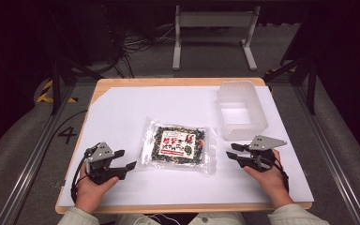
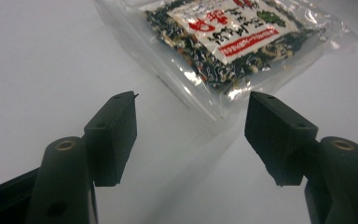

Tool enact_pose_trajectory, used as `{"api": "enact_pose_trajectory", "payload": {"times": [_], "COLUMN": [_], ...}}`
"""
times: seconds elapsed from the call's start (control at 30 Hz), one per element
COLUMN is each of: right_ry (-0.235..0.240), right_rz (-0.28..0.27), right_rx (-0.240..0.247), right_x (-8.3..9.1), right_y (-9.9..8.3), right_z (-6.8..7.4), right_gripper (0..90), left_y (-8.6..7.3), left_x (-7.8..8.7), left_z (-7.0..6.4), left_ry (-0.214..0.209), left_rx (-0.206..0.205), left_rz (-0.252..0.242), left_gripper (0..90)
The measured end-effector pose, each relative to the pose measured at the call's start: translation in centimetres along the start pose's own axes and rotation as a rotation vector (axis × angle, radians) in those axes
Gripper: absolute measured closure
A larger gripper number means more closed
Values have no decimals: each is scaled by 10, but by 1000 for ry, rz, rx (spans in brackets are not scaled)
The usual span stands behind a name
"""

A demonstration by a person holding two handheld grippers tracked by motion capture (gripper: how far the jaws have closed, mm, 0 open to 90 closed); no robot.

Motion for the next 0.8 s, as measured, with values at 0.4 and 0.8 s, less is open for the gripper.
{"api": "enact_pose_trajectory", "payload": {"times": [0.4,0.8], "right_ry": [1,-3], "right_rz": [12,25], "right_rx": [-8,2], "right_x": [-5,-6], "right_y": [-3,-3], "right_z": [1,3], "right_gripper": [563,530], "left_y": [25,20], "left_x": [-6,-40], "left_z": [-6,4], "left_ry": [-46,-36], "left_rx": [25,157], "left_rz": [-36,45], "left_gripper": [268,270]}}
Point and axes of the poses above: each handheld gripper's, and its own axes: x roughly backward along the jaws, y roughly out of its top, z roughly to its left, the point moved 9 cm from there along -x, roughly forward along the jaws, and after that the axes turned 7 degrees about y, right-handed, at the moved point
